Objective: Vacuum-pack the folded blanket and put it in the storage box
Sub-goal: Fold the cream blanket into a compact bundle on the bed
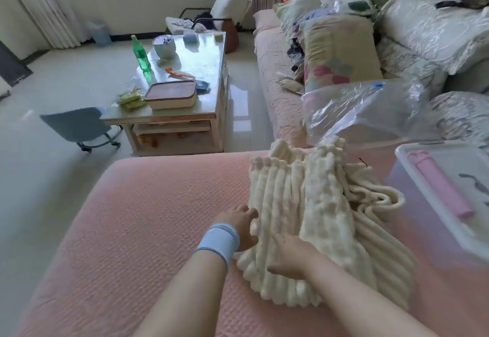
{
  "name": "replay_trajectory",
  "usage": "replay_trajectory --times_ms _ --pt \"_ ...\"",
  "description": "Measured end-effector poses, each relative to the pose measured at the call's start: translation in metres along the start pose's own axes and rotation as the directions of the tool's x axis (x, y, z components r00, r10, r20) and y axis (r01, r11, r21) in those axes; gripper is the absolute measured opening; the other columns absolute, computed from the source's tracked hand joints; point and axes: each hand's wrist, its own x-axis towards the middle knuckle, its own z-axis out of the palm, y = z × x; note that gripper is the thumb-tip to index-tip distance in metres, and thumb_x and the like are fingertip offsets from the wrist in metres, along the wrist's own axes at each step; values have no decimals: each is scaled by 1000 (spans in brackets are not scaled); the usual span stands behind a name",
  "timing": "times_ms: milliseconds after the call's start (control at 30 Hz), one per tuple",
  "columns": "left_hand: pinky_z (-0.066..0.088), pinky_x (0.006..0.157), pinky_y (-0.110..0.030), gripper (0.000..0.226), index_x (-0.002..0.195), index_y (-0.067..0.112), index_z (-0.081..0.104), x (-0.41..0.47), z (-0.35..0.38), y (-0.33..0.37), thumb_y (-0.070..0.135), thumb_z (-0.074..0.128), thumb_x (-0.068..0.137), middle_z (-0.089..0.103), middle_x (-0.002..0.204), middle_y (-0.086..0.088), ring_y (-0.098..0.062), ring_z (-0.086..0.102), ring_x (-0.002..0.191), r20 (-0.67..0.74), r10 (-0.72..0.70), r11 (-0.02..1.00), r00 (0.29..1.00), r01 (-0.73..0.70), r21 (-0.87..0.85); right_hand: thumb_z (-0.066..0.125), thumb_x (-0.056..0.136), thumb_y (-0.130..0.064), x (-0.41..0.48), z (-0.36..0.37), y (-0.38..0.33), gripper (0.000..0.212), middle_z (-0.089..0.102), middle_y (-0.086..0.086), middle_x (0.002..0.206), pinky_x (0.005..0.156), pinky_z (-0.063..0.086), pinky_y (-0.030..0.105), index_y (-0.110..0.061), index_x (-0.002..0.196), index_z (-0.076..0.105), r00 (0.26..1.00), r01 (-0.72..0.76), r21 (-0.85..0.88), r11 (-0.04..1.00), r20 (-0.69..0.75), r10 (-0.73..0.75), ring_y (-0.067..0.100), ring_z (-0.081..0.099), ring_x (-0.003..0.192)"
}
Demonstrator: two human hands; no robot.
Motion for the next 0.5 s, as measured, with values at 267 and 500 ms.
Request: replay_trajectory --times_ms 267,500 --pt "20 119 -38 123 151 39 -4 69 140 -30 43 83 65 -5 161 7 -19 6 148 152 93 969 984 -124 212 64 70 -54 67 106 47 125 4 15 162 112 -4 72 -23 152 -26 993 -116 -430 896 -20 119 35 0 151" --pt "38 108 -48 112 150 45 5 115 185 -46 31 81 68 11 159 -2 -30 27 141 -109 110 986 988 -95 136 55 78 -42 120 116 52 101 56 9 137 111 -10 70 -12 157 0 972 -80 -551 831 -228 -57 34 50 129"
